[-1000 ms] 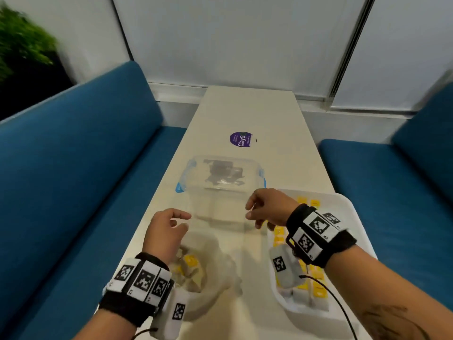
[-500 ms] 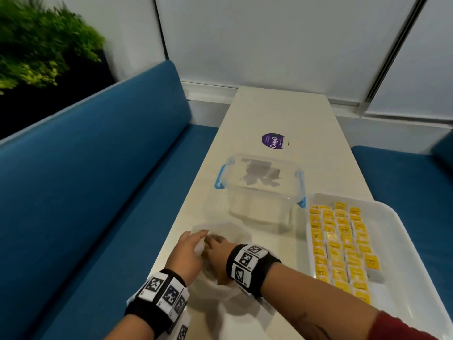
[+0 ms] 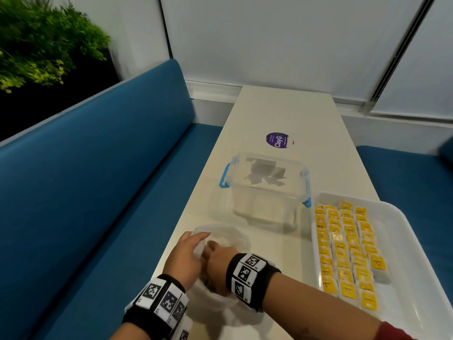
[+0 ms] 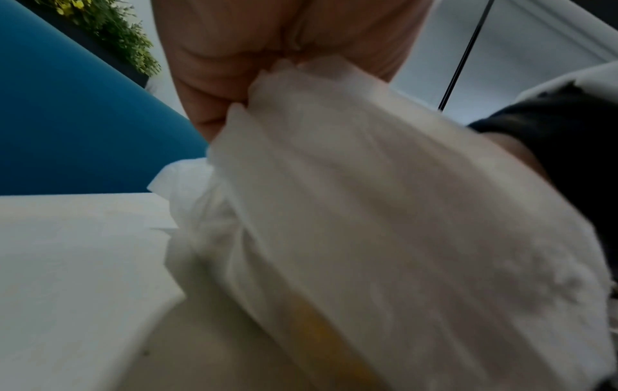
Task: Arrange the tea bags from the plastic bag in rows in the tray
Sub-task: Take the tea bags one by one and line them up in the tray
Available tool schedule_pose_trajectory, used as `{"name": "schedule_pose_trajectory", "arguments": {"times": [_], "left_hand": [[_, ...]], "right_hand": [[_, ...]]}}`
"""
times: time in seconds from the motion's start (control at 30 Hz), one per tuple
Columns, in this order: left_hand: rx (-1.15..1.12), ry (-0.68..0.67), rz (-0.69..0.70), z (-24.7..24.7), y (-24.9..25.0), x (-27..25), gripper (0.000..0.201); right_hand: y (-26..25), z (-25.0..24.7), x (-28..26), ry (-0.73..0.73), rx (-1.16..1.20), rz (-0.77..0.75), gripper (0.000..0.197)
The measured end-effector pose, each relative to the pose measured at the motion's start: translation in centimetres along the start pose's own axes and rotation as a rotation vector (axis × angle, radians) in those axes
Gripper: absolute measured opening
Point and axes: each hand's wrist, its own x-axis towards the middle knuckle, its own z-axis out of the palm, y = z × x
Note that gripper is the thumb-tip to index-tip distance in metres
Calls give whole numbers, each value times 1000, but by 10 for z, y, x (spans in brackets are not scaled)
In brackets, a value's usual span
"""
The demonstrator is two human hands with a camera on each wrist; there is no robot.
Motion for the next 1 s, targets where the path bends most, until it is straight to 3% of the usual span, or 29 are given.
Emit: {"name": "schedule_pose_trajectory", "arguments": {"times": [0.17,0.37,0.53,0.6,0.77,0.83,0.9,0.97,1.0], "left_hand": [[78,92,-28,-3,-3,-2,69],[122,91,-35,2,-6,-5,69],[145,37,-41,7,-4,-6,67],[106,41,-44,8,-3,-6,61],[49,219,16,-2,14,-10,29],[-65,343,96,-7,36,-14,32],[-307,372,159,-8,64,-17,28],[-615,195,106,-2,97,-21,15],[-760,41,56,3,111,-23,21]], "right_hand": [[7,12,0,91,84,-69,40],[8,17,-9,134,294,-30,36],[19,6,-22,239,802,62,41],[27,-2,-32,296,1010,89,30],[53,-21,-67,363,1395,75,39],[65,-32,-85,442,1456,62,40],[76,-44,-106,552,1497,56,40],[87,-54,-127,663,1510,77,39],[89,-58,-135,718,1477,96,39]]}}
